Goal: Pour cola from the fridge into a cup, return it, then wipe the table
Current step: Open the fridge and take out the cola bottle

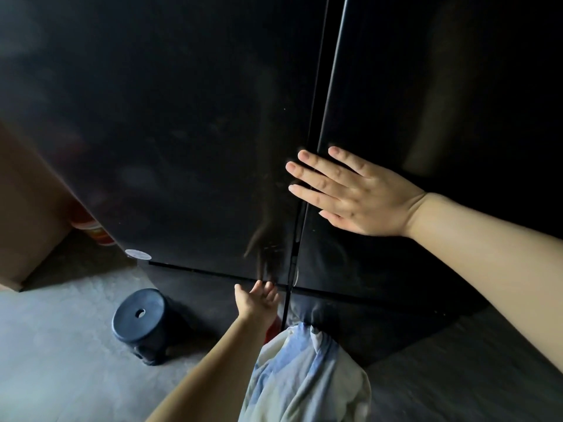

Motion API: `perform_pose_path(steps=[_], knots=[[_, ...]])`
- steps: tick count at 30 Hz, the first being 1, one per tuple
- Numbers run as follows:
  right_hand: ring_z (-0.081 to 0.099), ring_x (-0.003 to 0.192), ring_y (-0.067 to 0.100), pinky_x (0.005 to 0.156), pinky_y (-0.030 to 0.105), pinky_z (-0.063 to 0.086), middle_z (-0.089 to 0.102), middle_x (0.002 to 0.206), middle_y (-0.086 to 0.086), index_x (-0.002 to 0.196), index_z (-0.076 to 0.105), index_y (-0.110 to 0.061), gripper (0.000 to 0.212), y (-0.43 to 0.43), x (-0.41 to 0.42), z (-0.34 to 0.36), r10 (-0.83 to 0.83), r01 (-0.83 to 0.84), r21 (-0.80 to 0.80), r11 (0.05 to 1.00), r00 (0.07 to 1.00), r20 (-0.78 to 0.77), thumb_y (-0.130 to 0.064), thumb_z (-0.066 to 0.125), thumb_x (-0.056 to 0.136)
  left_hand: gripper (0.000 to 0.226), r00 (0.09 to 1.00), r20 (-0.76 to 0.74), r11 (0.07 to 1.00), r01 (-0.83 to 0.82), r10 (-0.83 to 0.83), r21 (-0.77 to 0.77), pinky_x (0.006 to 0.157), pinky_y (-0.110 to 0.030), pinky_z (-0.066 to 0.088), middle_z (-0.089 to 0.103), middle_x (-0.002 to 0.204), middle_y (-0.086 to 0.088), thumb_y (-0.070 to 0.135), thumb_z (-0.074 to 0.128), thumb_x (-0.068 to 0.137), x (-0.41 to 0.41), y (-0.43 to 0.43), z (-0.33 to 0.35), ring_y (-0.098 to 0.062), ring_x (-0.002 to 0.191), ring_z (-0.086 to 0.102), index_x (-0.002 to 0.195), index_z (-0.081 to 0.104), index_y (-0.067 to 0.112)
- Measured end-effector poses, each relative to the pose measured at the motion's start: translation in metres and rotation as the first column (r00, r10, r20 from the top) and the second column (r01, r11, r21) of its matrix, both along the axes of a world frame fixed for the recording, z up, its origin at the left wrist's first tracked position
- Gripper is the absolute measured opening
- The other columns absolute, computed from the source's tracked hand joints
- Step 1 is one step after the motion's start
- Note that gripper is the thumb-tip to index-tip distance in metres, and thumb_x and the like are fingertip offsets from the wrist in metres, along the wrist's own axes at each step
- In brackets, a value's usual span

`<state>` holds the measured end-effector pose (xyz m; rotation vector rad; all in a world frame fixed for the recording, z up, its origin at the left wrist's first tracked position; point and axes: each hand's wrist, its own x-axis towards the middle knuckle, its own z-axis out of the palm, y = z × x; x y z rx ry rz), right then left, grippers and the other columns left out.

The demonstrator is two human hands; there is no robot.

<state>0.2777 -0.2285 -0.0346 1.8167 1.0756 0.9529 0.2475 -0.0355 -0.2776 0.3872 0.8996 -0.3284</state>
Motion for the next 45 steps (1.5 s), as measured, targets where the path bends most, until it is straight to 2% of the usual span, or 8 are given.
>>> perform_pose_path(steps=[7,12,22,29,34,37,41,45], knots=[[0.023,0.142,0.028,0.114,0.044,0.019,0.023,0.155,0.012,0.149,0.019,-0.01,0.057,0.001,0.0,0.001,-0.014,0.015,-0.013,1.0,1.0,0.025,-0.036,0.027,0.1,0.069,0.993,0.001,0.99,-0.115,0.115,-0.081,0.116,-0.039,0.015,0.023,0.154,-0.016,0.054,0.021,0.097,0.008,0.001,-0.014,-0.03,0.142,0.021,0.145,0.03,0.006],[0.024,0.141,0.027,0.113,0.044,0.02,0.023,0.155,0.011,0.15,0.019,-0.011,0.057,0.001,-0.001,0.0,-0.022,0.023,-0.025,0.999,0.999,0.036,-0.037,0.029,0.1,0.066,0.992,0.012,0.979,-0.119,0.123,-0.168,0.115,-0.04,0.016,0.036,0.148,-0.017,0.053,0.017,0.096,0.014,0.01,-0.019,-0.029,0.138,0.031,0.132,0.049,0.008],[0.026,0.141,0.028,0.113,0.046,0.022,0.025,0.154,0.01,0.149,0.023,-0.014,0.055,0.001,-0.002,0.0,-0.006,0.006,0.024,1.0,0.999,0.034,-0.033,0.034,0.099,0.067,0.996,0.034,0.986,-0.071,0.077,-0.148,0.116,-0.042,0.012,0.019,0.155,-0.016,0.049,0.016,0.098,0.007,0.019,-0.015,-0.028,0.143,0.017,0.146,0.025,0.003],[0.022,0.143,0.025,0.114,0.046,0.023,0.022,0.155,0.006,0.149,0.026,-0.019,0.059,0.001,-0.004,0.0,0.038,-0.031,0.075,0.997,0.995,-0.09,-0.029,0.043,0.093,0.069,0.995,0.085,0.987,-0.032,0.045,-0.156,0.117,-0.042,0.011,0.018,0.155,-0.019,0.051,0.018,0.097,0.001,0.026,-0.024,-0.031,0.143,0.017,0.146,0.024,0.002],[-0.004,0.146,0.018,0.117,0.05,0.011,0.016,0.154,-0.001,0.148,0.02,-0.025,0.068,0.007,-0.012,0.001,0.1,-0.083,0.077,0.994,0.96,-0.261,-0.026,0.052,0.088,0.074,0.991,0.13,0.988,0.041,-0.022,-0.147,0.117,-0.043,0.012,0.025,0.153,-0.02,0.057,0.019,0.095,-0.027,0.042,-0.035,-0.033,0.141,0.022,0.144,0.03,0.003],[0.001,0.147,0.018,0.117,0.05,0.012,0.02,0.153,0.0,0.145,0.029,-0.023,0.06,0.022,-0.033,-0.011,0.104,-0.036,0.233,0.972,0.951,-0.29,-0.022,0.05,0.089,0.076,0.99,0.134,0.988,0.07,-0.052,-0.137,0.117,-0.043,0.013,0.025,0.152,-0.02,0.06,0.019,0.094,-0.039,0.053,-0.027,-0.034,0.141,0.022,0.143,0.032,0.003],[0.021,0.144,0.027,0.115,0.045,0.024,0.024,0.152,0.012,0.141,0.035,-0.012,0.059,0.046,-0.083,-0.029,0.146,0.116,0.601,0.791,0.918,-0.37,-0.011,0.054,0.085,0.078,0.987,0.144,0.991,0.086,-0.071,-0.104,0.117,-0.042,0.012,0.019,0.155,-0.019,0.06,0.018,0.094,-0.039,0.054,-0.01,-0.034,0.142,0.018,0.146,0.022,0.002],[0.024,0.143,0.016,0.114,0.024,0.024,0.025,0.153,0.009,0.145,0.025,-0.006,0.064,0.068,-0.106,-0.043,0.289,0.411,0.864,0.293,0.823,-0.489,-0.019,0.052,0.088,0.079,0.982,0.157,0.987,0.12,-0.102,-0.111,0.117,-0.039,0.009,0.025,0.153,-0.019,0.061,0.019,0.093,-0.038,0.053,-0.013,-0.031,0.142,0.021,0.146,0.026,0.004]])
